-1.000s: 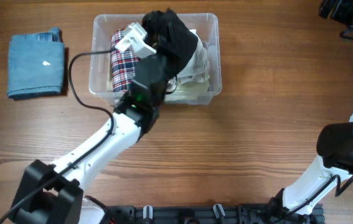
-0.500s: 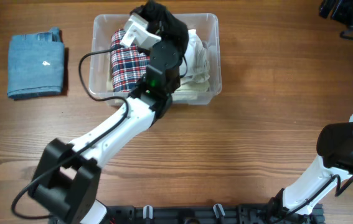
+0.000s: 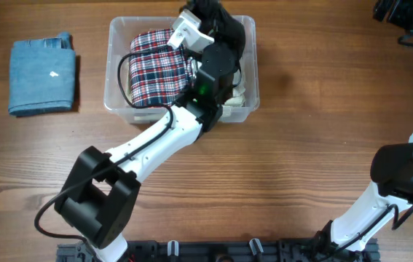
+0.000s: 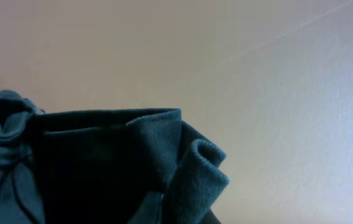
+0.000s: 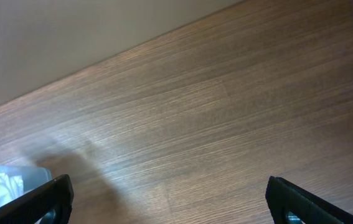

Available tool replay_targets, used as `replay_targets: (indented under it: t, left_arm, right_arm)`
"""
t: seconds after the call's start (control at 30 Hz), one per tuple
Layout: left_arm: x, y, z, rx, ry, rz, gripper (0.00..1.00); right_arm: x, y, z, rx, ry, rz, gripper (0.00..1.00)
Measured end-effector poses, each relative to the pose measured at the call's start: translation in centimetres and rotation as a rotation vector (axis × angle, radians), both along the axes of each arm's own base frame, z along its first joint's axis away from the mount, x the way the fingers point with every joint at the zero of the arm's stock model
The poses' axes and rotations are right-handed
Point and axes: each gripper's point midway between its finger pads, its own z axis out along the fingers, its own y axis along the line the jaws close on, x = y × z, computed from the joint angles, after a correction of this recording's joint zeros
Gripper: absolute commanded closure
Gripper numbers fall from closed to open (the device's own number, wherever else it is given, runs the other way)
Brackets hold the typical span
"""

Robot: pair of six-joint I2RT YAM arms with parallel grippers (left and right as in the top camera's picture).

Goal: Pack container
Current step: 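Lower the black item into the box's right side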

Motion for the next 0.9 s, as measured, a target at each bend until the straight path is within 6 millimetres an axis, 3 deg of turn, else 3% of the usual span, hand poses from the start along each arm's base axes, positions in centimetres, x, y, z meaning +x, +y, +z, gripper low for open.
replay_targets:
  t: [0.13, 0.23, 0.33, 0.4, 0.67, 0.73, 0.8, 0.9]
  left_arm:
    - [-0.1, -0.4, -0.3, -0.006, 0.006, -0.007, 0.96]
    - [-0.1, -0.4, -0.3, -0.014, 0.007, -0.012, 0.6]
    - [-0.1, -0.8, -0.1, -0.036, 0.001, -0.028, 0.34]
    - [-0.1, -1.0, -0.1, -0.041, 0.003, -0.04, 0.29]
    - [-0.5, -2.3, 1.3, -0.069, -0.045, -0.117, 0.28]
    - [-0.7, -2.8, 1.5, -0.074, -0.053, -0.135, 0.18]
    - [-1.0, -3.5, 1.2, -0.064, -0.043, -0.154, 0.14]
    - [-1.1, -4.0, -0.6, -0.013, 0.028, -0.168, 0.15]
  right_arm:
    - [0.0, 0.0, 0.0, 0.0, 0.0, 0.0, 0.0]
    - [0.0, 0.0, 0.0, 0.0, 0.0, 0.0, 0.0]
    - [0.0, 0.0, 0.0, 0.0, 0.0, 0.0, 0.0]
    - [0.0, 0.0, 0.0, 0.0, 0.0, 0.0, 0.0]
    - [0.0, 0.0, 0.0, 0.0, 0.0, 0.0, 0.0]
    - [0.0, 0.0, 0.0, 0.0, 0.0, 0.0, 0.0]
    - [0.0, 0.0, 0.0, 0.0, 0.0, 0.0, 0.0]
    - [0.0, 0.0, 0.0, 0.0, 0.0, 0.0, 0.0]
